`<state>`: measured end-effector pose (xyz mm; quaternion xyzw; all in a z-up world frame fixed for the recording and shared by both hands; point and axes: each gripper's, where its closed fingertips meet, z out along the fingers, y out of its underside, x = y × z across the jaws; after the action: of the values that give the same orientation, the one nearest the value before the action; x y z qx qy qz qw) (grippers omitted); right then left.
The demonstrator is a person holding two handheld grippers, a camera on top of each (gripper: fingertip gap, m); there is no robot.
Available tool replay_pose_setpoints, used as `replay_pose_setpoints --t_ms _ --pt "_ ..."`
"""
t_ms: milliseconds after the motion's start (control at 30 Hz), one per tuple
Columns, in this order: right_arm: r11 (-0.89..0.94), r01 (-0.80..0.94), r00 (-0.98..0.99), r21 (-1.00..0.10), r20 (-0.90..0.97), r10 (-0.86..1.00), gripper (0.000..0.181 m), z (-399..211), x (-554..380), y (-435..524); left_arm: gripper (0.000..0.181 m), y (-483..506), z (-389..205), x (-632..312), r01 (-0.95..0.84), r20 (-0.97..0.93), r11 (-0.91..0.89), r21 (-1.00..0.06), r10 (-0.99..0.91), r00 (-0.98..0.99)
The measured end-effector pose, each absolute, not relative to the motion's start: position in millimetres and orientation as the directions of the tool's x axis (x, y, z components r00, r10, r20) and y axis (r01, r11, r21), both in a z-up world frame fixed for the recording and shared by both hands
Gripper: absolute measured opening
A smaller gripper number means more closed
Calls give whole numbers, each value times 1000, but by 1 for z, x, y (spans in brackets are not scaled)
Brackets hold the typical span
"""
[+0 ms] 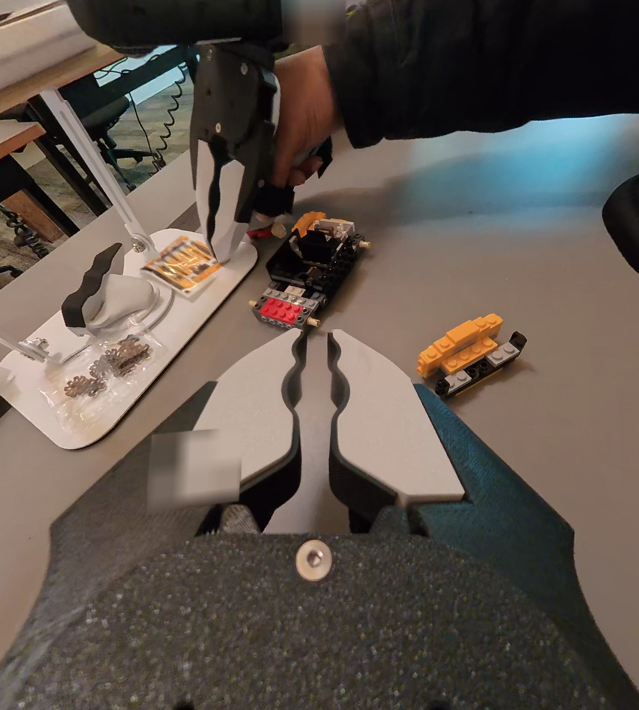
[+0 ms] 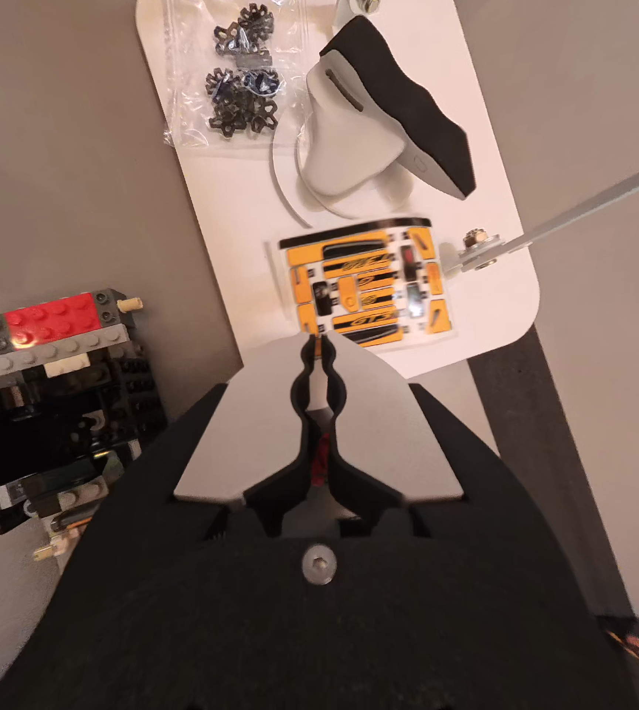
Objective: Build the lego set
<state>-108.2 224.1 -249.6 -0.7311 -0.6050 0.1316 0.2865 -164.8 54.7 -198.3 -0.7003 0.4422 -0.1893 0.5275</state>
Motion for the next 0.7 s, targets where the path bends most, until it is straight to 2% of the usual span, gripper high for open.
replay_pose_setpoints --t_ms 267,400,533,700 --pt "-11 750 258 -661 278 925 0 -229 -105 212 10 55 -198 -166 -415 -198 -57 -908 -816 544" --pt "28 758 265 -651 347 900 1 -221 -102 212 10 55 -199 -165 -410 -183 -68 -909 -820 542" --pt "-45 759 242 -650 218 945 50 -228 -111 221 10 55 -201 -164 -421 -192 -66 -905 -819 541" --pt "-9 794 149 -608 181 972 65 -240 -120 237 10 55 -201 -166 -423 -192 -67 -904 -819 541"
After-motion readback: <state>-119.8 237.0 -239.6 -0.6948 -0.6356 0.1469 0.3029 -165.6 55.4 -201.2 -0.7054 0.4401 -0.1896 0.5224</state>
